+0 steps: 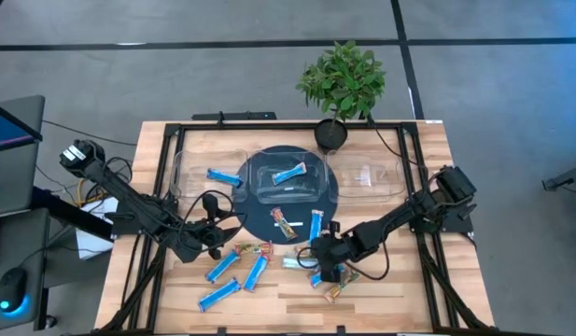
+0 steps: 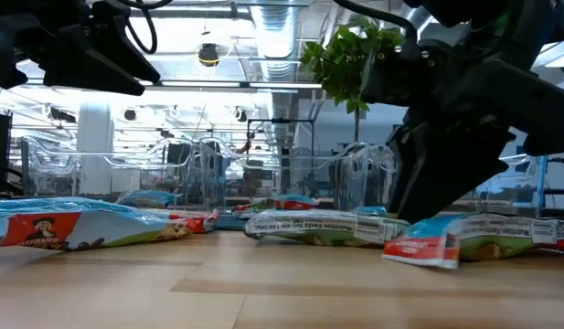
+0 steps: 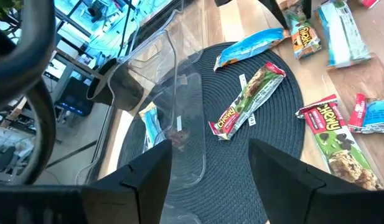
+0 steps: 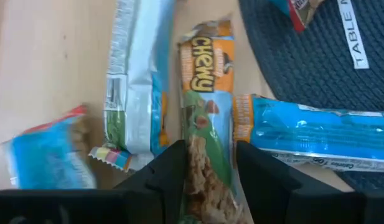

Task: Pick and place Granola Bars by type
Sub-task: Put the orange snack bar into the middle transparent bin

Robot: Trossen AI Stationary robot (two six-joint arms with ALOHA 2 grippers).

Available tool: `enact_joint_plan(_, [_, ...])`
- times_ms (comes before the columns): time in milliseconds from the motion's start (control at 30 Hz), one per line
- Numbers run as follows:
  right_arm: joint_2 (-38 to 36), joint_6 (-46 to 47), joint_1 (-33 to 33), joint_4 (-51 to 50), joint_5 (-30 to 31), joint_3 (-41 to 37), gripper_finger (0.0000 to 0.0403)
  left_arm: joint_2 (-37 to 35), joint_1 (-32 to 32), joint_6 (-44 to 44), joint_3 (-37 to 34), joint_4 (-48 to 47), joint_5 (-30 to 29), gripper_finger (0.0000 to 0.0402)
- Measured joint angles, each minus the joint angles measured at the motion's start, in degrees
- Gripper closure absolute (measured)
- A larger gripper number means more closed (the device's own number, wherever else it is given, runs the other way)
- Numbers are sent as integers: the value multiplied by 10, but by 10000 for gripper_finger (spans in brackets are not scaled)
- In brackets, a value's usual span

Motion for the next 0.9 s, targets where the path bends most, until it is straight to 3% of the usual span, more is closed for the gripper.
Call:
enact_joint_plan(133, [0,5,0,-21,-2,0,275,0,0,-3,0,0,0,193])
enact_joint_plan(433, [-2,26,6,-45,0,1,348,0,0,-6,0,-2,0,193])
enact_joint_plan(733, [-37,-9,22,-54,1,29,349,0,0,-6,0,-3,0,193])
enact_joint_plan(900, [-64,-89,31,-55,67,63,354,0,0,-5,0,-4,0,193])
